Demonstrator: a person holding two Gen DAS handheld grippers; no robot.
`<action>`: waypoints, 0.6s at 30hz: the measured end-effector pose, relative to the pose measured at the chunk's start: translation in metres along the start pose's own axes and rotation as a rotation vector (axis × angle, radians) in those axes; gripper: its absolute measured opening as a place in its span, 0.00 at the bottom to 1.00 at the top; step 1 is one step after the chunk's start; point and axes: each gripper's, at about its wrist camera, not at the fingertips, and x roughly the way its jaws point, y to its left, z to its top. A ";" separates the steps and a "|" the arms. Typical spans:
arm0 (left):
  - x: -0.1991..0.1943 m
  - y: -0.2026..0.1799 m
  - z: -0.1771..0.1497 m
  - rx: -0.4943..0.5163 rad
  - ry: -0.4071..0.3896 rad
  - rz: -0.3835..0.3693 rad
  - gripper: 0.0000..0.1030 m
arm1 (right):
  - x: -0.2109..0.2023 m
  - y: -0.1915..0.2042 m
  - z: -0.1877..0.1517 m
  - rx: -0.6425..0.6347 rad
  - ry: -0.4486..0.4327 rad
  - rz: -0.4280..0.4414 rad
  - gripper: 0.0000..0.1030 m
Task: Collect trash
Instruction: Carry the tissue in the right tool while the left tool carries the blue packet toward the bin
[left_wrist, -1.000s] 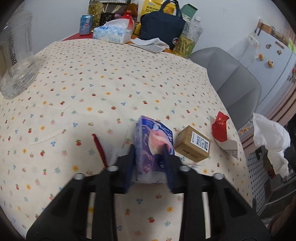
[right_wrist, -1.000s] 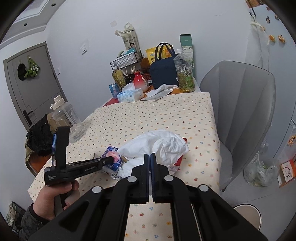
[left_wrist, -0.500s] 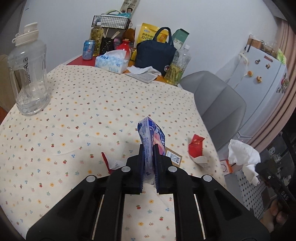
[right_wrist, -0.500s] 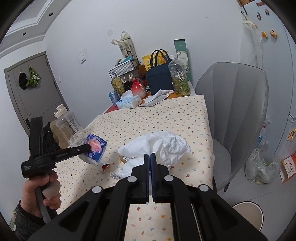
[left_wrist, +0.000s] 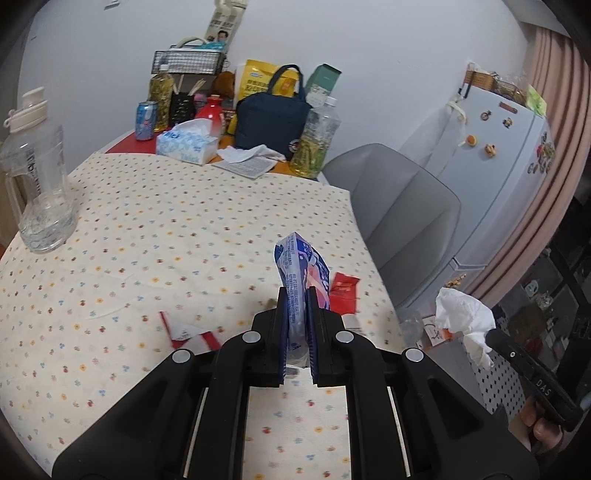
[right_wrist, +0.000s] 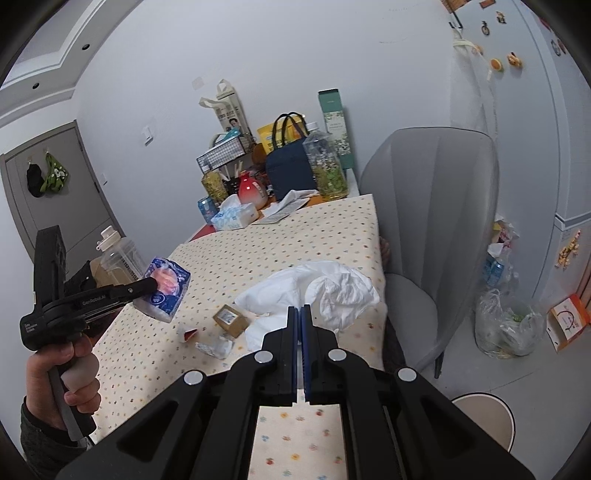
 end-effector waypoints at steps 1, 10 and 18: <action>0.002 -0.007 -0.001 0.008 -0.001 -0.007 0.09 | -0.003 -0.005 -0.001 0.006 -0.002 -0.009 0.03; 0.027 -0.065 -0.020 0.083 0.040 -0.086 0.10 | -0.020 -0.053 -0.012 0.057 0.002 -0.094 0.03; 0.050 -0.103 -0.032 0.128 0.086 -0.114 0.10 | -0.027 -0.096 -0.028 0.115 0.016 -0.138 0.03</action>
